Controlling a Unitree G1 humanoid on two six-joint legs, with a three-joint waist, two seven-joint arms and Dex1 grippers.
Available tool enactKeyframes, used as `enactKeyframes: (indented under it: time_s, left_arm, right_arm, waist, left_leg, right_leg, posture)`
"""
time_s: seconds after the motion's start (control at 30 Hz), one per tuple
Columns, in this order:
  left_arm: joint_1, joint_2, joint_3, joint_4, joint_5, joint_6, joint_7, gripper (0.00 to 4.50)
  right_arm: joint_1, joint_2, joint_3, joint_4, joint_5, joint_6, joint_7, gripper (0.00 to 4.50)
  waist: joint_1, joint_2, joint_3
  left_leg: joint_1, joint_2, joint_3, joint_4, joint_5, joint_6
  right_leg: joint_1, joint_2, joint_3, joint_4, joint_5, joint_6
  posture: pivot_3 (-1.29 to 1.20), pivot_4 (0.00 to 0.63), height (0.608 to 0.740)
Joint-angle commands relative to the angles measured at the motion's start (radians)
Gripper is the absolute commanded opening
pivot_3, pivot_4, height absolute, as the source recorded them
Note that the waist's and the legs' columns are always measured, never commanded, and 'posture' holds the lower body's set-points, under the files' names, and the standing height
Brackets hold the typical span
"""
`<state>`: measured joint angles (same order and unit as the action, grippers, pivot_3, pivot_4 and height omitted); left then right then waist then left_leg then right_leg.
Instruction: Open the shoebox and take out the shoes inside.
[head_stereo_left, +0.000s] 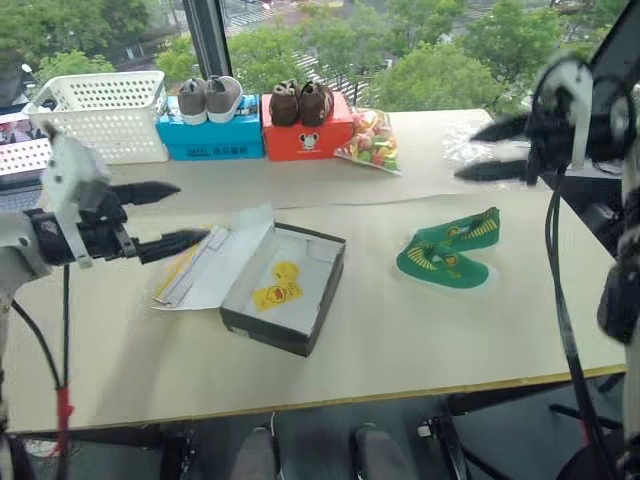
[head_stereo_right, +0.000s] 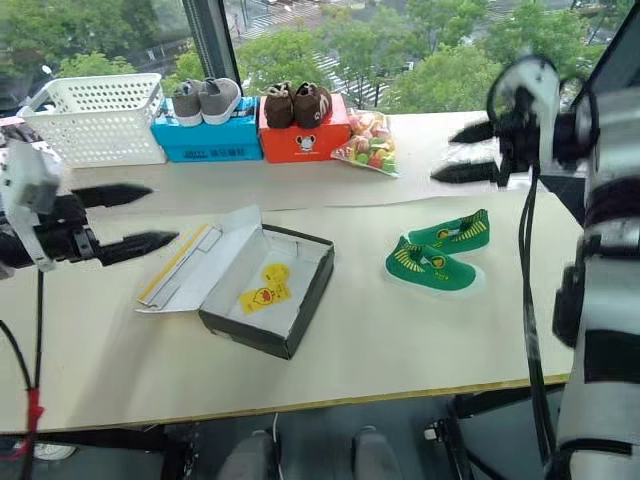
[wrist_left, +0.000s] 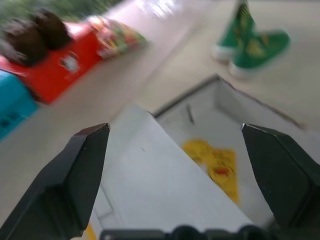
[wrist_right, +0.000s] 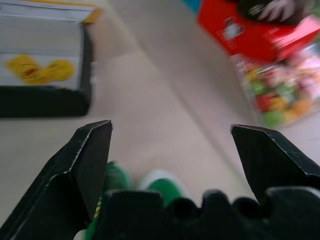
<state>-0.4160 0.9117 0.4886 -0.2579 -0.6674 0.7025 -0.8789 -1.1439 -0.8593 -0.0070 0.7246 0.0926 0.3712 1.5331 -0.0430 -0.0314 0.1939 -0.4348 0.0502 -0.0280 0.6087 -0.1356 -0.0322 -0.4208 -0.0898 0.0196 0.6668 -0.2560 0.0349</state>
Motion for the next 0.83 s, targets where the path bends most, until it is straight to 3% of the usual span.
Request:
enactKeyframes:
  time_s: [0.03, 0.17, 0.3, 0.4, 0.47, 0.63, 0.8, 0.83]
  left_arm:
    - [0.042, -0.091, 0.104, -0.077, -0.046, 0.027, 0.165, 4.5]
    - [0.197, -0.159, 0.115, -0.152, -0.058, 0.033, 0.191, 4.5]
    - [0.263, -0.218, 0.107, -0.193, -0.055, 0.008, 0.258, 4.5]
    - [0.301, -0.328, 0.068, -0.225, 0.001, -0.06, 0.356, 4.5]
    - [0.347, -0.385, 0.041, -0.239, 0.049, -0.104, 0.403, 4.5]
    - [0.536, -0.504, -0.04, -0.263, 0.151, -0.206, 0.451, 4.5]
    - [0.649, -0.594, -0.101, -0.27, 0.24, -0.316, 0.498, 4.5]
    - [0.667, -0.598, -0.114, -0.269, 0.261, -0.333, 0.503, 4.5]
  right_arm:
    - [0.181, 0.005, -0.14, -0.404, 0.137, 0.274, -0.153, 4.47]
    - [0.348, 0.009, -0.228, -0.677, 0.169, 0.455, -0.35, 4.47]
    - [0.449, 0.181, -0.284, -0.843, 0.101, 0.49, -0.698, 4.47]
    - [0.666, 0.337, -0.294, -1.023, -0.017, 0.378, -0.968, 4.47]
    - [0.789, 0.431, -0.32, -1.125, -0.029, 0.342, -1.068, 4.47]
    - [1.106, 0.584, -0.288, -1.313, -0.033, 0.206, -1.157, 4.47]
    - [1.216, 0.627, -0.249, -1.296, -0.038, 0.112, -1.2, 4.47]
    - [1.223, 0.631, -0.245, -1.281, -0.041, 0.097, -1.21, 4.47]
  waist:
    - [0.003, 0.001, 0.001]
    - [0.0, 0.003, 0.0]
    - [0.001, -0.005, -0.004]
    - [0.009, -0.006, -0.007]
    - [0.024, -0.008, -0.011]
    - [0.031, -0.005, -0.013]
    - [0.023, -0.006, -0.015]
    - [0.023, -0.006, -0.015]
  left_leg:
    - [-0.001, 0.0, 0.0, 0.001, 0.0, 0.0]
    - [-0.001, -0.002, 0.001, 0.003, 0.0, 0.0]
    - [0.004, 0.0, 0.001, 0.003, 0.0, 0.0]
    - [0.004, 0.0, 0.001, 0.004, 0.0, -0.001]
    - [0.006, -0.001, 0.001, 0.004, 0.0, -0.001]
    - [0.0, -0.003, 0.004, 0.004, -0.001, -0.002]
    - [0.005, 0.0, 0.005, 0.005, -0.001, -0.002]
    - [0.009, 0.0, 0.005, 0.005, -0.001, -0.002]
  right_leg:
    - [-0.001, -0.001, 0.0, 0.001, 0.0, 0.0]
    - [-0.002, -0.001, 0.002, 0.003, 0.002, 0.002]
    - [0.003, 0.001, 0.002, 0.001, 0.002, 0.002]
    - [0.005, 0.001, 0.003, -0.003, 0.004, 0.006]
    - [0.008, 0.0, 0.003, -0.005, 0.004, 0.005]
    - [0.003, -0.002, 0.007, -0.008, 0.006, 0.007]
    - [0.007, 0.0, 0.008, -0.009, 0.005, 0.01]
    - [0.01, 0.001, 0.008, -0.01, 0.002, 0.005]
  posture:
    - [0.0, 0.15, 0.74]
    - [0.0, 0.15, 0.74]
    - [0.0, 0.15, 0.74]
    - [0.0, 0.15, 0.74]
    - [0.0, 0.15, 0.74]
    - [0.0, 0.15, 0.74]
    - [0.0, 0.15, 0.74]
    - [0.0, 0.15, 0.74]
